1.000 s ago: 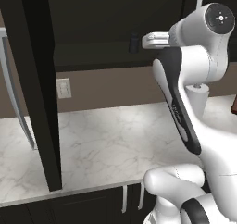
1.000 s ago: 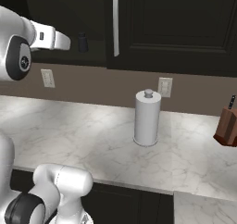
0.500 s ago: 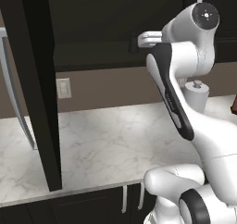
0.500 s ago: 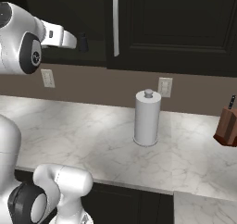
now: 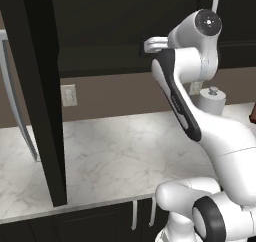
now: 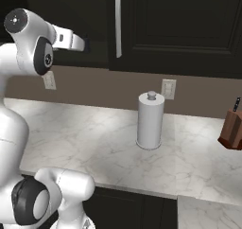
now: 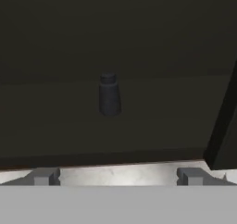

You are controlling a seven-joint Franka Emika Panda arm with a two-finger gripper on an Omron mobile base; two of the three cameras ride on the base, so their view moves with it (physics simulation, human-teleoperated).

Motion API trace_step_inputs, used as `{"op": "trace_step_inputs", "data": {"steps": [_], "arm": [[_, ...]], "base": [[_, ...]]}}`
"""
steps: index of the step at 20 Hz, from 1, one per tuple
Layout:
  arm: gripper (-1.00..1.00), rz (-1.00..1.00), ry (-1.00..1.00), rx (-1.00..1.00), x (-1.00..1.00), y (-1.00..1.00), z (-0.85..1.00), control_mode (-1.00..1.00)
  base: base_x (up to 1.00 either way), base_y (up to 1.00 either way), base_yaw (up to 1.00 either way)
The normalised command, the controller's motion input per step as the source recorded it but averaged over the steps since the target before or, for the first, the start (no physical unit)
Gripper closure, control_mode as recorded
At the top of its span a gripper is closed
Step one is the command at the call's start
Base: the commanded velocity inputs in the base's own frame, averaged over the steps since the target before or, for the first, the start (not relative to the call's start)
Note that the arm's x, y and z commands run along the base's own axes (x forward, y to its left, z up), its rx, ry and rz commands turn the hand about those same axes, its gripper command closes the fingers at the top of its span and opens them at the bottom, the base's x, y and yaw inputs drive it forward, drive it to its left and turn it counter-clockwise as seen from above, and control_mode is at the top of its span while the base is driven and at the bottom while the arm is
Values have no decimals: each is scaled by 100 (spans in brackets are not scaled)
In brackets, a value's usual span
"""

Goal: The dining table condiment station is running low on shaker. Refill the condiment station by opening the cabinet and taking the shaker from the cabinet and placing it on the dining table.

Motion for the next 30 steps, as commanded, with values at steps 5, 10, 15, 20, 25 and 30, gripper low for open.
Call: {"op": "trace_step_inputs", "data": {"steps": [5,10,15,20,25,30], "arm": [[-100,-1,0,0,40,2,-9,-100],[-100,-3,0,0,37,6,0,-100],[-100,-4,2,0,37,8,0,-100],[-100,-3,2,0,37,2,0,-100],[-100,-1,0,0,36,0,0,-100],[-100,0,0,0,31,0,0,-100]], "base": [[0,0,0],[0,0,0],[0,0,0],[0,0,0],[0,0,0],[0,0,0]]}}
